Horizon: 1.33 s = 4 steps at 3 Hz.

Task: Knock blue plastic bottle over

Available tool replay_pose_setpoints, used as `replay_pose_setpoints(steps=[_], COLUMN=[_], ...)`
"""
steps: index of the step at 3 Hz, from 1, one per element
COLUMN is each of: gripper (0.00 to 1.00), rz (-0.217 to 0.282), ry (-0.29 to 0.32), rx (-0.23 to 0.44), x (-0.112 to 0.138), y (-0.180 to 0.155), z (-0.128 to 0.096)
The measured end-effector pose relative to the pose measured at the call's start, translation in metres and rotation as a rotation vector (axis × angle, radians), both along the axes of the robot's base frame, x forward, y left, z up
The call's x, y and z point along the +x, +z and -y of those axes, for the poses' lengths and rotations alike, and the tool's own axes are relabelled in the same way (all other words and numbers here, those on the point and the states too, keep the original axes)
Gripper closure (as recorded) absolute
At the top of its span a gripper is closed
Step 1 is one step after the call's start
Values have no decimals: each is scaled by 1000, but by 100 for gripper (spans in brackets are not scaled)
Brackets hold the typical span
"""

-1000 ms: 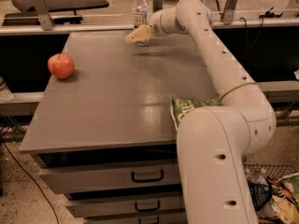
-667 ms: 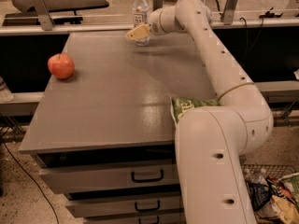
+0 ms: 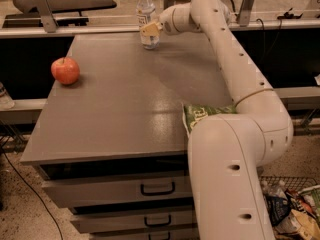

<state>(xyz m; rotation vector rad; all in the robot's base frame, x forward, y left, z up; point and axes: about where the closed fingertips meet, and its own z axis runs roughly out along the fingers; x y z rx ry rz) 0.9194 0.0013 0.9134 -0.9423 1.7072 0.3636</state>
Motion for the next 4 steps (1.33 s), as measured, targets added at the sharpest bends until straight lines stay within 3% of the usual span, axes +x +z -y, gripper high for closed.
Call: replay_pose_setpoints(steps=[1,2,3,4], gripper=[86,100,100,100], rz=[9,29,29,6], ry=[20,44,44,72], rx=[-16,-66,-66,-145], x=[-11,-32,-32,-49], y=[12,36,36,39], z=[5,14,14,12])
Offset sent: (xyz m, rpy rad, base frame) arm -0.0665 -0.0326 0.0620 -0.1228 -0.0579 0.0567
